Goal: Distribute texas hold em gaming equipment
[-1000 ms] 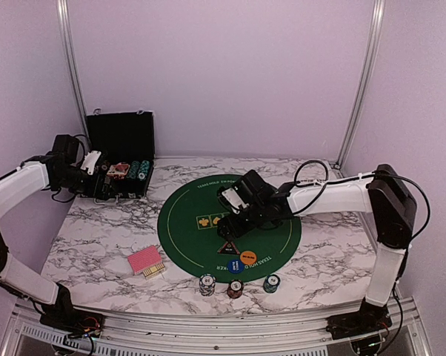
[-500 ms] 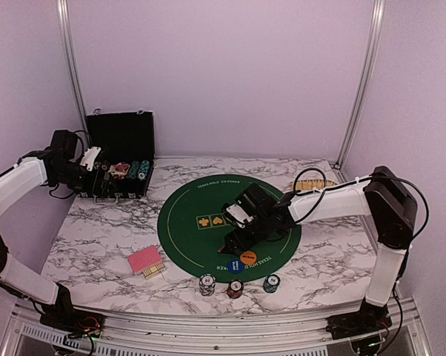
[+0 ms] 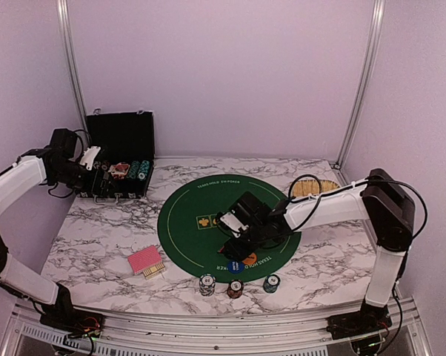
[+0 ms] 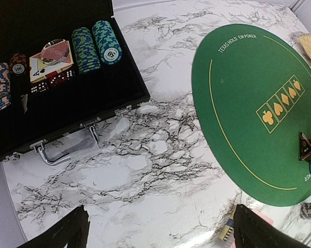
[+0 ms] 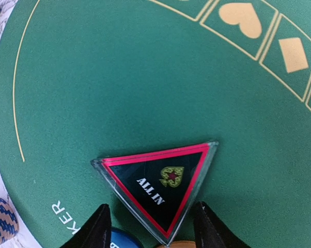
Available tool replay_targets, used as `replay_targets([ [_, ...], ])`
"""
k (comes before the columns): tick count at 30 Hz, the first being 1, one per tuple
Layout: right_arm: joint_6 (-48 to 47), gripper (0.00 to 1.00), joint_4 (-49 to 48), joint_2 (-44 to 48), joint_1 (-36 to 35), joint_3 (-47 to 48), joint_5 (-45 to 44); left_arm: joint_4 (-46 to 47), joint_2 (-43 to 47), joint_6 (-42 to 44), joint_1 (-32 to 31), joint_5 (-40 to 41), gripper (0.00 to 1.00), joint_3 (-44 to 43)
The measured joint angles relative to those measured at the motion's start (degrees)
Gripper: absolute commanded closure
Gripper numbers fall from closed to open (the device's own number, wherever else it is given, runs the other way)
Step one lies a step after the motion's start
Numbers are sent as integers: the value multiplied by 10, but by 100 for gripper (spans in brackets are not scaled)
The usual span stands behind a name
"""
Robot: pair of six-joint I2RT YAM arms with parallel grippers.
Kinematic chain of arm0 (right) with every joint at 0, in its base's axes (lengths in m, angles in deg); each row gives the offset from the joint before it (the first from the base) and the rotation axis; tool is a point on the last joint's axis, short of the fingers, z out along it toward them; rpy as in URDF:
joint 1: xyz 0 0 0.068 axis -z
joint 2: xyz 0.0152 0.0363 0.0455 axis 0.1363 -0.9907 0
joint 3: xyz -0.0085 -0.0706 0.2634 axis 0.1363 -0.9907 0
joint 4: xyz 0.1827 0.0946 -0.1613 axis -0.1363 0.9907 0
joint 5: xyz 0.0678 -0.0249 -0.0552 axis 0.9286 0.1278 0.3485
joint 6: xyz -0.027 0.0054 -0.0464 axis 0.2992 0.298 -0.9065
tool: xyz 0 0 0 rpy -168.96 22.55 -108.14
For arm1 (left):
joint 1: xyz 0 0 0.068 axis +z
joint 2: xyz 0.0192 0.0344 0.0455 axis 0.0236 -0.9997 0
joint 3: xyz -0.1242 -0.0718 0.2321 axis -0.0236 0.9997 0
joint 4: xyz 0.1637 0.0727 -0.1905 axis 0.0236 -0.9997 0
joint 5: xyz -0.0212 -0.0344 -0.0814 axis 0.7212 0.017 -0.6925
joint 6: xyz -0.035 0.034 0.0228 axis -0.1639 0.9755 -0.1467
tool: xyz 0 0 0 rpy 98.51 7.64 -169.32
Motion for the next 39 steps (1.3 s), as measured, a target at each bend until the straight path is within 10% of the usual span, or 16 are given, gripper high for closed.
replay_targets([
  [12, -2, 75, 0, -43, -16, 51, -13, -7, 6, 0, 0, 2, 1, -4],
  [39, -67, 75, 29, -254, -24, 357, 22, -30, 13, 12, 0, 6, 1, -12],
])
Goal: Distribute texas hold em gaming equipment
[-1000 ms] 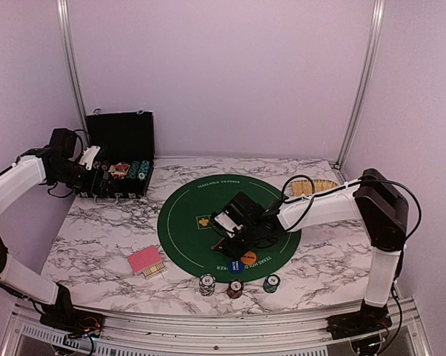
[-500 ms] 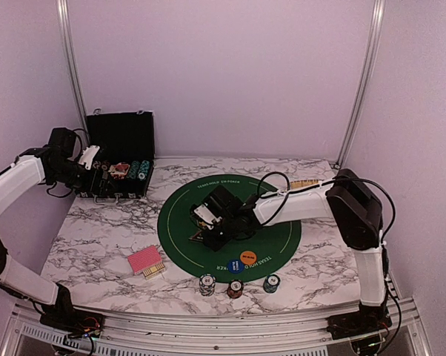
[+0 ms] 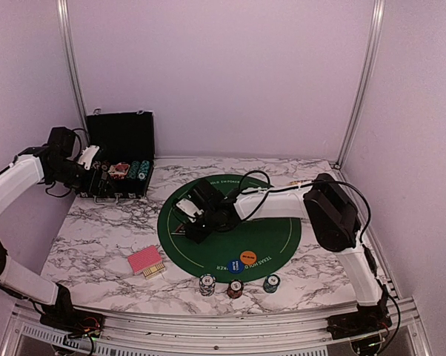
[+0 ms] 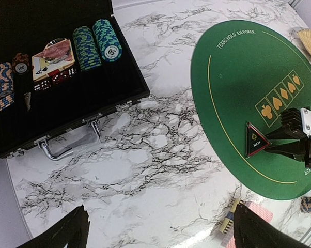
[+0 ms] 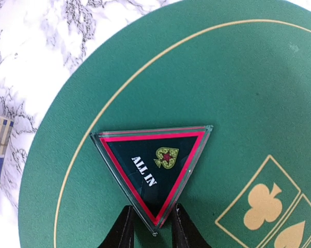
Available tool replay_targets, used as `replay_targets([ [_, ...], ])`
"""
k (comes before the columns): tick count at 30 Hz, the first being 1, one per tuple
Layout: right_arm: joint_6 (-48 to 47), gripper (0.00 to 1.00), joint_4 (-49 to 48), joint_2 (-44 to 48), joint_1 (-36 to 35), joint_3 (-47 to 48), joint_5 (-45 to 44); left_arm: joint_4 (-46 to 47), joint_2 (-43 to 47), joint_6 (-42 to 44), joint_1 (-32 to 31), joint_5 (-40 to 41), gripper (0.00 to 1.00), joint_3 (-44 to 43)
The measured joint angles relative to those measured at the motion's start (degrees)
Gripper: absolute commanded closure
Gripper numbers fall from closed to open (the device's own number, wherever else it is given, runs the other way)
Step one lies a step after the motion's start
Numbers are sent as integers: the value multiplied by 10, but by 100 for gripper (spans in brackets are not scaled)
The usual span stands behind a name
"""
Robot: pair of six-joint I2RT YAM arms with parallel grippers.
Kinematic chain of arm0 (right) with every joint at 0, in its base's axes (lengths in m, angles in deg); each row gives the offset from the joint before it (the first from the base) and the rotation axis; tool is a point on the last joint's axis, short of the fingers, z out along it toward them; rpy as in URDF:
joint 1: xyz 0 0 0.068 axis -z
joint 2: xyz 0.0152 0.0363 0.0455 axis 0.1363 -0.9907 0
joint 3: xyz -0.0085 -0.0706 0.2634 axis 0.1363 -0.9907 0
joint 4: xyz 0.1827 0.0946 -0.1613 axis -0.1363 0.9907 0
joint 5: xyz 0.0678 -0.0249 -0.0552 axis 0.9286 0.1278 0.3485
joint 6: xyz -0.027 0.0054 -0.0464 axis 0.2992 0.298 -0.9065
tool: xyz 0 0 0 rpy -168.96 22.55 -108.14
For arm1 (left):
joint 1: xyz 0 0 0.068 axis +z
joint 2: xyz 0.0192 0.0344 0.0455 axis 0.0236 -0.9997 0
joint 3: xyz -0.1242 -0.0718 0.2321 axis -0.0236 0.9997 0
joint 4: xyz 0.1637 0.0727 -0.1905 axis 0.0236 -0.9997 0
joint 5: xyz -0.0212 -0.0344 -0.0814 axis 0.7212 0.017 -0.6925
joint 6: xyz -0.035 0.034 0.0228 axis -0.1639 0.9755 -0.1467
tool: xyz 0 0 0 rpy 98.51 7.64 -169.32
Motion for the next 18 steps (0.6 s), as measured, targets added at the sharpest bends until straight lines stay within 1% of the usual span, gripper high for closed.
replay_targets([
  [7, -10, 74, 17, -36, 0, 61, 23, -6, 0, 1, 0, 0, 1, -7],
  [9, -10, 71, 24, -43, 0, 74, 28, -7, 0, 1, 0, 0, 1, -7],
  [10, -10, 67, 25, -46, 0, 79, 30, -7, 0, 2, 0, 0, 1, -7],
  [11, -10, 62, 26, -48, 0, 83, 31, -8, 0, 2, 0, 0, 1, -7],
  [13, -9, 44, 27, -49, -1, 85, 33, -9, 0, 2, 0, 0, 1, -7],
  [14, -7, 39, 28, -49, -1, 85, 32, -9, 0, 2, 0, 0, 1, -7],
  [18, -1, 21, 28, -34, -2, 68, 19, -12, 0, 2, 0, 0, 1, -7],
])
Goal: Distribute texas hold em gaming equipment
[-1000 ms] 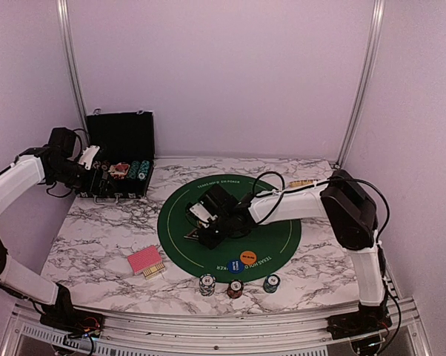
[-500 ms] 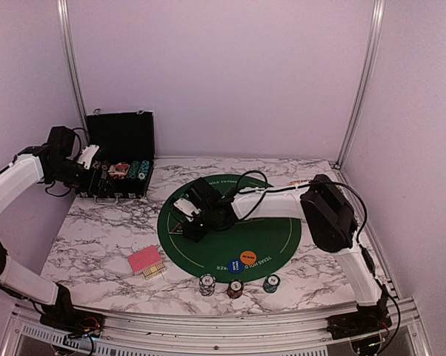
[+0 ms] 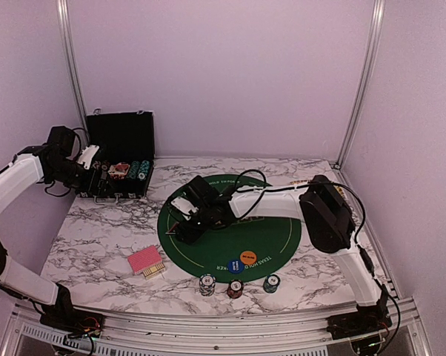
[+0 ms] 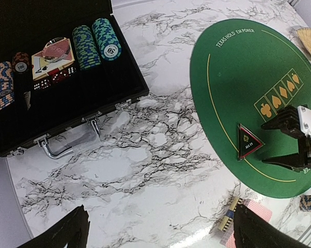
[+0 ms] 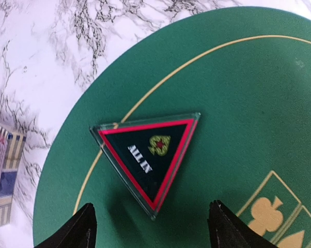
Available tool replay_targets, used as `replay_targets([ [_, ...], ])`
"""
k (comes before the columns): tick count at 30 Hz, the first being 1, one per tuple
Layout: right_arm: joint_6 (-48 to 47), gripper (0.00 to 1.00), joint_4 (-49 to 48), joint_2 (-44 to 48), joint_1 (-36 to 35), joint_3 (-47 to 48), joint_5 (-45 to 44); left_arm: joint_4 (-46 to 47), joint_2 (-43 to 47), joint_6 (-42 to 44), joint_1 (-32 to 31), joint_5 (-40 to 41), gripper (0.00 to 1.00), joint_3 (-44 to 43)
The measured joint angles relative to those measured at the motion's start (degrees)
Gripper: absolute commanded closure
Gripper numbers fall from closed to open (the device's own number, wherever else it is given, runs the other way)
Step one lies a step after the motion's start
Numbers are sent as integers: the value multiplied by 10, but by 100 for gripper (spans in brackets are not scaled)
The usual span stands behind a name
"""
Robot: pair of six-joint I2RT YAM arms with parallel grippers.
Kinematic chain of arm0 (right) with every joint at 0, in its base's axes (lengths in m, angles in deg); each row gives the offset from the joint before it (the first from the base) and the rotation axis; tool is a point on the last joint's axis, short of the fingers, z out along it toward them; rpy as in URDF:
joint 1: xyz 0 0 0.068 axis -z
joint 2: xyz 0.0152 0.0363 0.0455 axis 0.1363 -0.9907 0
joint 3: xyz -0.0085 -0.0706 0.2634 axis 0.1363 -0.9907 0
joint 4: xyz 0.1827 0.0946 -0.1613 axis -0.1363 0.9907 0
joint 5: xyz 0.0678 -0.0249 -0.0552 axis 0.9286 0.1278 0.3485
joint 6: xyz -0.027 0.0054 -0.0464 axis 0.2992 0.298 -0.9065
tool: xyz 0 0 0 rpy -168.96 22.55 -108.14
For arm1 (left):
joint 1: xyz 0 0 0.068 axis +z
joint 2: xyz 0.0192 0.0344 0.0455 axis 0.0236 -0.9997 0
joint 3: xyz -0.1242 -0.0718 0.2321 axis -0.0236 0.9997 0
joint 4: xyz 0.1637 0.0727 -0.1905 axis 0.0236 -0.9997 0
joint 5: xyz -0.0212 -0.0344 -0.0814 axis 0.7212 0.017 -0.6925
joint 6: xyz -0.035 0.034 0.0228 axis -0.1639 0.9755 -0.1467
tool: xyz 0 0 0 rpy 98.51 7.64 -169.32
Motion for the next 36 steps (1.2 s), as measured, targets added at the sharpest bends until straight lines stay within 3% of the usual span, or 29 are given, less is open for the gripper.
replay_targets([
  [6, 42, 15, 12, 122, 7, -113, -49, -7, 0, 2, 0, 0, 1, -7],
  [10, 83, 22, 34, 217, 16, -174, -92, -9, 0, 3, 0, 0, 1, -10],
  [15, 122, 23, 69, 324, 25, -301, -114, -10, 0, 4, 0, -2, 1, -10],
  [25, 133, 26, 146, 411, 25, -440, -104, -11, 0, 4, 0, -9, 1, -10],
  [36, 137, 31, 144, 399, 25, -462, -90, -21, 0, 4, 0, -21, 1, -26],
])
